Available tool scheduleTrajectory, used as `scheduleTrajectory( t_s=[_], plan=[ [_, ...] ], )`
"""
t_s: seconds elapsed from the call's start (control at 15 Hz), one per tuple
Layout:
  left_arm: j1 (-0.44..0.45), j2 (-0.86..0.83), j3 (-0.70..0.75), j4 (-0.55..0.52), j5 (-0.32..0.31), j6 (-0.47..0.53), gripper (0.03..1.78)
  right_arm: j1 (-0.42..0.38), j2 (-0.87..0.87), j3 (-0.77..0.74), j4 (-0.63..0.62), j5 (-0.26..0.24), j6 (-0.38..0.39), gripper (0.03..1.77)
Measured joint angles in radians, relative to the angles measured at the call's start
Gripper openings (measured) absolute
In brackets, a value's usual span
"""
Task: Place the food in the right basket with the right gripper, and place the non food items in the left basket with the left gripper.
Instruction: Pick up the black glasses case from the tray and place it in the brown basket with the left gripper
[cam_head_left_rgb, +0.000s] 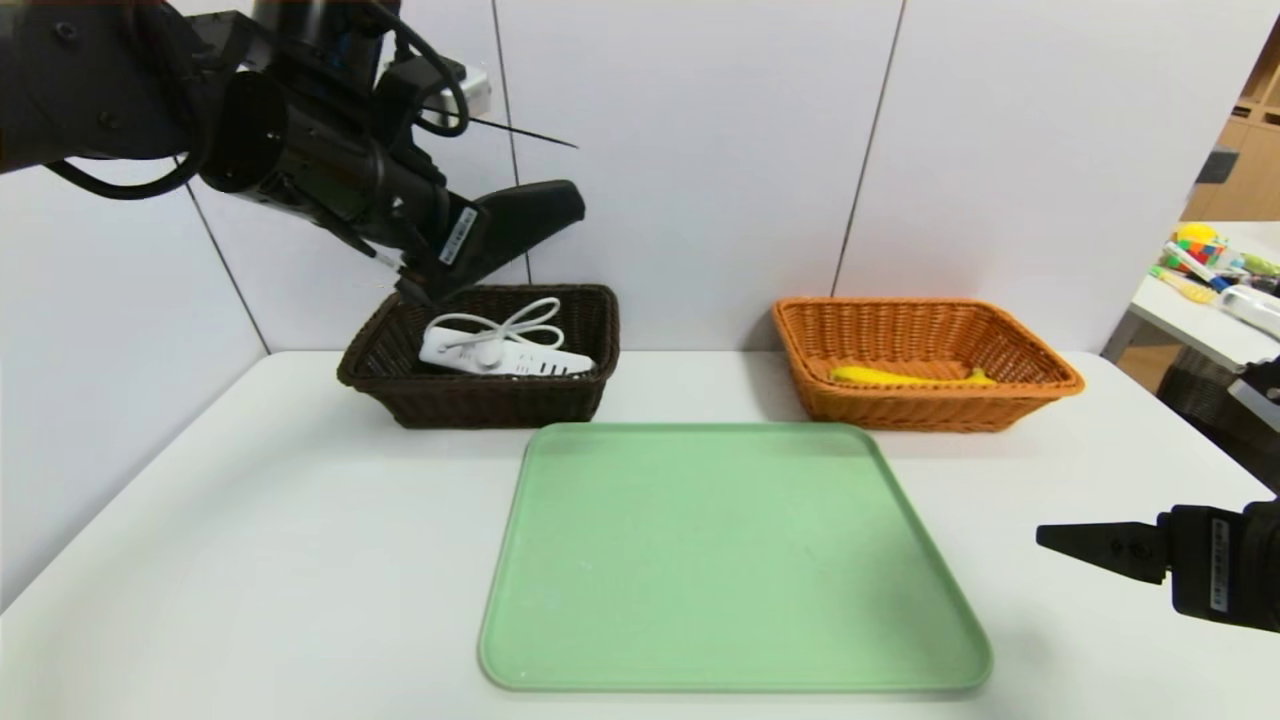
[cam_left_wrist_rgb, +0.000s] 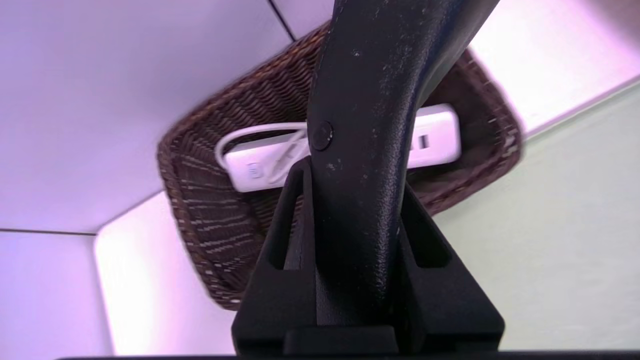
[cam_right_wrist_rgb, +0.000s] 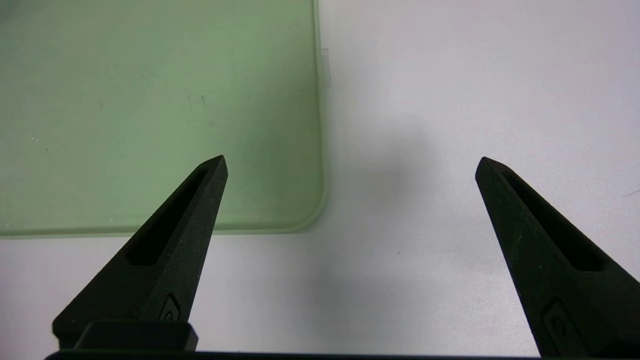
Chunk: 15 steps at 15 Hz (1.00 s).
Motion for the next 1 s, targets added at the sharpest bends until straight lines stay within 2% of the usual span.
scheduleTrajectory(
  t_s=[0.27,0.47,0.73,1.0],
  plan=[
    [0.163,0.043,0.013,0.024,-0.19,0.244,0.42,0.002,0.014,-0.004,-0.001,-0.001,-0.001,1.71],
    [0.223,0.086,0.033,0.024,-0.342,0.441,0.4,0.002,0.023,-0.004,0.0,-0.001,-0.001,1.71],
    [0.236,0.171,0.024,0.013,-0.391,0.543,0.39,0.005,0.03,-0.005,0.002,-0.004,-0.003,1.71],
    [0.235,0.253,-0.004,-0.045,-0.392,0.538,0.41,0.005,0.037,-0.006,0.001,-0.006,-0.004,1.71]
  ],
)
